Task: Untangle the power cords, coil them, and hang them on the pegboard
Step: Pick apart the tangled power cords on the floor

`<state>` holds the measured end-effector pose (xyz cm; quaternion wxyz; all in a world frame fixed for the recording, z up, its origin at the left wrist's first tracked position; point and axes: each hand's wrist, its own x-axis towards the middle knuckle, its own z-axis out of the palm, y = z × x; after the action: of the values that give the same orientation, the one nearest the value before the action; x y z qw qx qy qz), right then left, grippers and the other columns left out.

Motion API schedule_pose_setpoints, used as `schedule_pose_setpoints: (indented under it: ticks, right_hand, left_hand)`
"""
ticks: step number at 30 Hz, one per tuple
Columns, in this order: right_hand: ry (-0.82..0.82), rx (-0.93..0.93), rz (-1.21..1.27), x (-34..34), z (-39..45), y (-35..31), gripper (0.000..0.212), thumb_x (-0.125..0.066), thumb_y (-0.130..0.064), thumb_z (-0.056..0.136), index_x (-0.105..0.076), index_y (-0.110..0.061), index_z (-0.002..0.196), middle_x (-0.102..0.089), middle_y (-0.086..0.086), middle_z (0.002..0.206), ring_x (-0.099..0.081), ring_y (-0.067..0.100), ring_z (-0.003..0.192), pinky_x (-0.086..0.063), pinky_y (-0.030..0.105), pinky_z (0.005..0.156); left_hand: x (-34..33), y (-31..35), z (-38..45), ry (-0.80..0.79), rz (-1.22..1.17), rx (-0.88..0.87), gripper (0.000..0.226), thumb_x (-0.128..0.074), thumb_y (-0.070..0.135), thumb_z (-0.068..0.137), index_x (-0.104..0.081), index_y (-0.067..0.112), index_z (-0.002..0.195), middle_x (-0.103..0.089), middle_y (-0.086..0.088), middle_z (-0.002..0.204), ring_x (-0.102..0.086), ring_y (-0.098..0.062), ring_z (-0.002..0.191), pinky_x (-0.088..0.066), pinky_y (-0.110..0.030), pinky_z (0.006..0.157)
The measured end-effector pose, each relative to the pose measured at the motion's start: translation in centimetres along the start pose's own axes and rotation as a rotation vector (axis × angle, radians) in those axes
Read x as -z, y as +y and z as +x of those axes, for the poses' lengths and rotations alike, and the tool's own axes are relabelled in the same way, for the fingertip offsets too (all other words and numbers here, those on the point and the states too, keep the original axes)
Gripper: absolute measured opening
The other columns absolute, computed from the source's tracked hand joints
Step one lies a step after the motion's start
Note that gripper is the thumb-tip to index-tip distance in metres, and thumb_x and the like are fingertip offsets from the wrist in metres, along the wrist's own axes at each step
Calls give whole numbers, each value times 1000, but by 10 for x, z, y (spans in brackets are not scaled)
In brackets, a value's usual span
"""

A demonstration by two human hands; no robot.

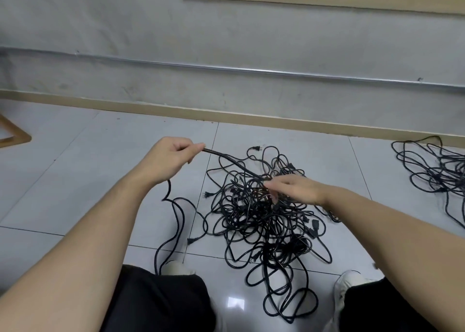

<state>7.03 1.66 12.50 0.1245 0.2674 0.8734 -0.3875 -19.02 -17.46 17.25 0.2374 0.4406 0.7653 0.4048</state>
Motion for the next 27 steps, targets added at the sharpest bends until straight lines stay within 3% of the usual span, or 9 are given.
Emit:
schedule_pose_setpoints:
  ticks: [3, 6, 10, 13, 15, 17, 21, 23, 27]
  right_hand:
    - [110, 1, 32, 1, 2, -9, 50, -34, -61, 103, -47, -27, 69, -52, -15, 68, -49, 6, 68, -39, 25, 74]
    - [235, 37, 92, 7, 6, -26, 52, -40, -60, 103, -37, -26, 64, -37, -19, 51, -36, -3, 51, -32, 24, 62]
    - [232, 110, 32, 13, 3, -48, 54, -45, -63, 100, -34, -21, 66, -30, -10, 56, -33, 8, 48, -32, 30, 59]
    - [249, 165, 55, 16, -1, -62, 52, -45, -60, 100, -40, -19, 70, -29, -7, 55, -29, 11, 49, -27, 31, 54]
    - [258, 196, 63, 18, -1, -66, 51, -46, -58, 101, -42, -20, 68, -31, -6, 56, -30, 13, 51, -28, 31, 55]
    - [216, 232, 134, 15, -2, -62, 54, -44, -59, 101, -43, -22, 62, -36, -8, 54, -33, 15, 53, -30, 32, 58]
    - [136, 272, 259, 0, -4, -42, 64, -37, -73, 94, -58, -21, 64, -65, -3, 66, -57, 15, 66, -45, 34, 75]
    - [82, 209, 104, -8, 1, -27, 64, -39, -77, 93, -66, -22, 75, -72, -2, 82, -65, 13, 82, -48, 34, 89]
    - [-13, 34, -157, -19, 9, 8, 53, -39, -71, 97, -60, -24, 87, -69, -2, 87, -65, 17, 88, -51, 39, 90]
  left_hand:
    - [1, -9, 5, 29, 10, 38, 37, -63, 42, 99, -67, 12, 77, -30, 10, 49, -24, -10, 43, -21, -27, 49]
    - [-1, -11, 9, 86, 8, -8, 12, -66, 43, 97, -69, 32, 102, -54, 10, 66, -42, -9, 51, -37, -30, 58]
    - [-6, -5, 15, 16, 115, -73, 39, -62, 63, 86, -54, 59, 125, -64, 21, 108, -60, -20, 76, -51, -36, 73]
    - [-26, 11, 13, -173, 167, -138, 35, -59, 68, 86, -66, 52, 117, -67, 29, 104, -61, -10, 86, -48, -29, 80]
    - [-43, 22, 9, -314, 102, -165, 28, -60, 56, 96, -73, 33, 102, -63, 23, 79, -55, -6, 72, -42, -26, 71]
    - [-50, 29, 7, -359, 115, -218, 42, -60, 59, 94, -67, 19, 83, -46, 14, 63, -40, -9, 61, -34, -30, 61]
    - [-40, 37, 9, -222, 145, -250, 42, -67, 51, 93, -55, 20, 67, -38, 12, 57, -34, -9, 56, -30, -30, 57]
    - [-31, 38, 4, -140, 107, -257, 46, -68, 58, 87, -52, 23, 62, -36, 12, 53, -32, -9, 53, -29, -29, 55]
    - [-12, 35, -1, 75, 242, -184, 58, -70, 51, 92, -45, 11, 58, -32, 7, 48, -31, -14, 51, -28, -30, 55]
